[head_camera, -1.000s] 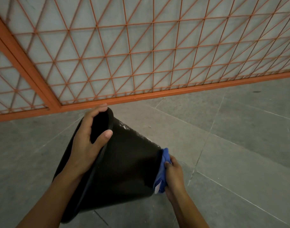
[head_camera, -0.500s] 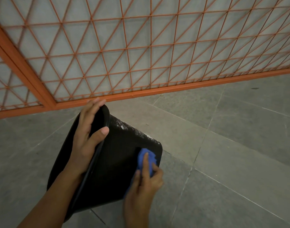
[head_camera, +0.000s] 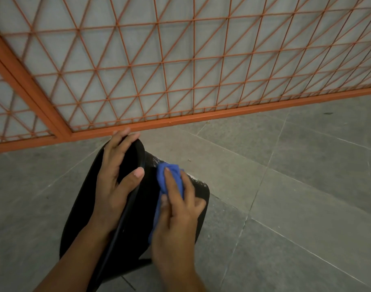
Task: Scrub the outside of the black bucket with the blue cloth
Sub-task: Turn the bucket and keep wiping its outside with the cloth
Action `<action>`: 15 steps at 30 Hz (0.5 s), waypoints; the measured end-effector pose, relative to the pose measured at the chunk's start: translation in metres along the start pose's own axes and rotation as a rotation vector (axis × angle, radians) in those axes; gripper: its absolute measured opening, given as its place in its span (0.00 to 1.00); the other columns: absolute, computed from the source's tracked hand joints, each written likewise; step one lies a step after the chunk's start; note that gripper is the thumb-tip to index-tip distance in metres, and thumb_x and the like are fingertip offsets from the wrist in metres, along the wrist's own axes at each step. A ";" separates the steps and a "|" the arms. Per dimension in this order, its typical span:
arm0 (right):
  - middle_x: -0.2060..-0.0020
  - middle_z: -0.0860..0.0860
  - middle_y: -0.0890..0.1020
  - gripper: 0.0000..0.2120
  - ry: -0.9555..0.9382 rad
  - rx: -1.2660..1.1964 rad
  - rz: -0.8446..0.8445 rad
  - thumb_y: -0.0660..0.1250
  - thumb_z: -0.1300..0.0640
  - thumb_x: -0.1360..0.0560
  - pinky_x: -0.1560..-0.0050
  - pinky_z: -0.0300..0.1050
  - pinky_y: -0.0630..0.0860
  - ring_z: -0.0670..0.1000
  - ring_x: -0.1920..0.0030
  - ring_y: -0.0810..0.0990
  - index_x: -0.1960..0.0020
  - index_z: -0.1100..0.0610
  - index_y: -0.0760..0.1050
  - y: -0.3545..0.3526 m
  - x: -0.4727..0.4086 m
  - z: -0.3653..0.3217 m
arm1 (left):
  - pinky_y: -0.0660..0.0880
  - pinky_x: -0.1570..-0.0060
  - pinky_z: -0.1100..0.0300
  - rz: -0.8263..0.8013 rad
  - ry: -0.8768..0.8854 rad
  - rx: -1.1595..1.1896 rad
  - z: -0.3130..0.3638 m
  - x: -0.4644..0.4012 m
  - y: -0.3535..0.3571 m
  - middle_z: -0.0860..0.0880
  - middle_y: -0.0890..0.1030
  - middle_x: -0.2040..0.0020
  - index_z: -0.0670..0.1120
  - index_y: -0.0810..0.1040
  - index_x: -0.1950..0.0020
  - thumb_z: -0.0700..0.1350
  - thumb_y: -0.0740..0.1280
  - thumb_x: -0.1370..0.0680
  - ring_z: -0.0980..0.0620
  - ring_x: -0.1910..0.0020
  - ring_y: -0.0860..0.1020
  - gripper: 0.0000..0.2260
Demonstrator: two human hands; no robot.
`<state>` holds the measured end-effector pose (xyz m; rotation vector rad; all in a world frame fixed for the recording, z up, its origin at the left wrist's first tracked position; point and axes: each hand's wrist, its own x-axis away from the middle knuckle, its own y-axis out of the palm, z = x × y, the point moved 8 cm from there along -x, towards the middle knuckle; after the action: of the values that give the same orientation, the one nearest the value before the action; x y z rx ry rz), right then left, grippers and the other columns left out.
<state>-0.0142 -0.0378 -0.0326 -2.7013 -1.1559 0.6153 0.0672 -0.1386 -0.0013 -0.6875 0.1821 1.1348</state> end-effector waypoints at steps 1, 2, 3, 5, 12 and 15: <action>0.32 0.42 0.64 0.23 -0.050 -0.005 -0.012 0.56 0.61 0.23 0.43 0.19 0.54 0.32 0.43 0.56 0.32 0.41 0.63 0.002 0.002 -0.009 | 0.55 0.26 0.58 -0.004 0.007 -0.006 0.000 0.001 0.000 0.40 0.64 0.27 0.46 0.63 0.31 0.52 0.59 0.29 0.46 0.25 0.59 0.27; 0.32 0.41 0.64 0.22 -0.075 -0.003 -0.036 0.56 0.60 0.23 0.43 0.20 0.55 0.34 0.43 0.57 0.32 0.41 0.64 0.003 -0.002 -0.014 | 0.55 0.26 0.57 -0.004 0.011 -0.012 0.000 0.001 0.000 0.40 0.64 0.27 0.46 0.63 0.31 0.52 0.59 0.29 0.46 0.25 0.59 0.27; 0.32 0.41 0.65 0.21 -0.078 0.002 -0.065 0.56 0.59 0.22 0.44 0.20 0.56 0.37 0.44 0.58 0.33 0.41 0.66 0.004 -0.010 -0.015 | 0.55 0.26 0.58 0.001 0.007 -0.015 -0.001 0.001 -0.002 0.41 0.63 0.27 0.47 0.63 0.31 0.52 0.59 0.29 0.47 0.25 0.59 0.27; 0.33 0.42 0.66 0.19 -0.057 -0.017 -0.108 0.57 0.59 0.21 0.46 0.20 0.55 0.38 0.44 0.59 0.35 0.41 0.67 0.001 -0.022 -0.011 | 0.55 0.26 0.59 0.012 -0.010 -0.006 -0.002 0.001 -0.003 0.41 0.63 0.27 0.46 0.63 0.31 0.52 0.59 0.29 0.48 0.25 0.59 0.27; 0.37 0.44 0.72 0.18 -0.086 0.026 -0.091 0.57 0.59 0.23 0.46 0.22 0.57 0.43 0.48 0.63 0.36 0.44 0.71 0.002 -0.016 -0.023 | 0.50 0.25 0.40 -0.002 -0.016 0.022 -0.002 0.008 -0.005 0.45 0.61 0.25 0.47 0.62 0.30 0.51 0.59 0.28 0.47 0.23 0.54 0.27; 0.37 0.46 0.73 0.17 -0.055 0.040 -0.110 0.58 0.62 0.22 0.46 0.25 0.59 0.47 0.50 0.63 0.37 0.47 0.71 -0.002 -0.027 -0.013 | 0.46 0.26 0.37 -0.010 -0.005 0.003 0.005 0.008 -0.007 0.47 0.62 0.25 0.47 0.62 0.29 0.51 0.59 0.27 0.49 0.22 0.53 0.27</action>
<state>-0.0266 -0.0553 -0.0121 -2.5821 -1.2815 0.6917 0.0760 -0.1311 0.0016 -0.6826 0.1757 1.1260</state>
